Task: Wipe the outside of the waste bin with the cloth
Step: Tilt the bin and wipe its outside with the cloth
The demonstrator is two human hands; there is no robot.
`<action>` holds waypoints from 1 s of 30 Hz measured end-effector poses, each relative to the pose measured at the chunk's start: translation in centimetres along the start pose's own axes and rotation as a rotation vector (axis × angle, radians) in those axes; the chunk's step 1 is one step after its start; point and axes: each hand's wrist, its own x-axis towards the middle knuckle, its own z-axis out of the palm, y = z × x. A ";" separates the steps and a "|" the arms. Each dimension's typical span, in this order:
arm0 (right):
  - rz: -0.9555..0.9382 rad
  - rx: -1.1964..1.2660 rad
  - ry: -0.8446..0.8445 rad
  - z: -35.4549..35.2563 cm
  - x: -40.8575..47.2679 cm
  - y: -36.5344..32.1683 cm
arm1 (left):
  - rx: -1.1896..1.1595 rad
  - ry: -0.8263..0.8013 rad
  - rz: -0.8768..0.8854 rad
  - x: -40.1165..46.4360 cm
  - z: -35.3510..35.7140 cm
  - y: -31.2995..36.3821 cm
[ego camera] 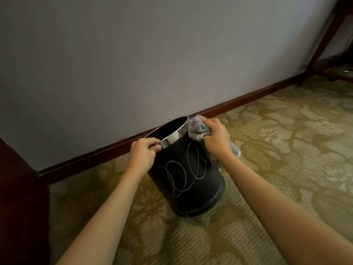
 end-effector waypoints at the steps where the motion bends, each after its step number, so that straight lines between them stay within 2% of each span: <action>1: 0.069 0.018 0.014 0.3 -0.7 0.9 | -0.010 0.010 -0.023 0.1 0.1 0.0; 5: 0.398 -0.029 -0.020 1.7 -5.5 5.9 | -0.002 0.051 -0.072 -0.2 0.5 0.5; 9: 0.582 -0.009 -0.056 0.8 -5.9 6.9 | -0.012 0.060 -0.110 -0.9 1.1 1.0; 11: 0.505 0.030 -0.055 0.1 -4.5 5.7 | -0.020 0.051 -0.105 -1.1 1.4 1.4; 14: 0.226 0.107 -0.015 -0.9 -2.4 2.5 | 0.026 0.006 -0.076 -0.7 1.7 2.0; 17: 0.029 0.119 0.075 -1.0 -1.1 -0.3 | 0.063 0.000 -0.074 -0.2 1.8 2.2; 20: -0.030 0.124 0.116 0.1 -1.4 -0.5 | 0.058 0.052 -0.065 0.1 1.7 1.8; 22: -0.008 0.086 0.134 1.1 -2.1 0.9 | 0.039 0.085 -0.055 0.2 1.6 1.6; 25: 0.124 -0.008 0.124 2.0 -3.1 3.8 | 0.029 0.104 -0.045 0.4 1.5 1.3; 30: 0.481 -0.194 -0.041 2.1 -6.2 9.0 | 0.009 0.099 -0.045 0.6 1.3 1.0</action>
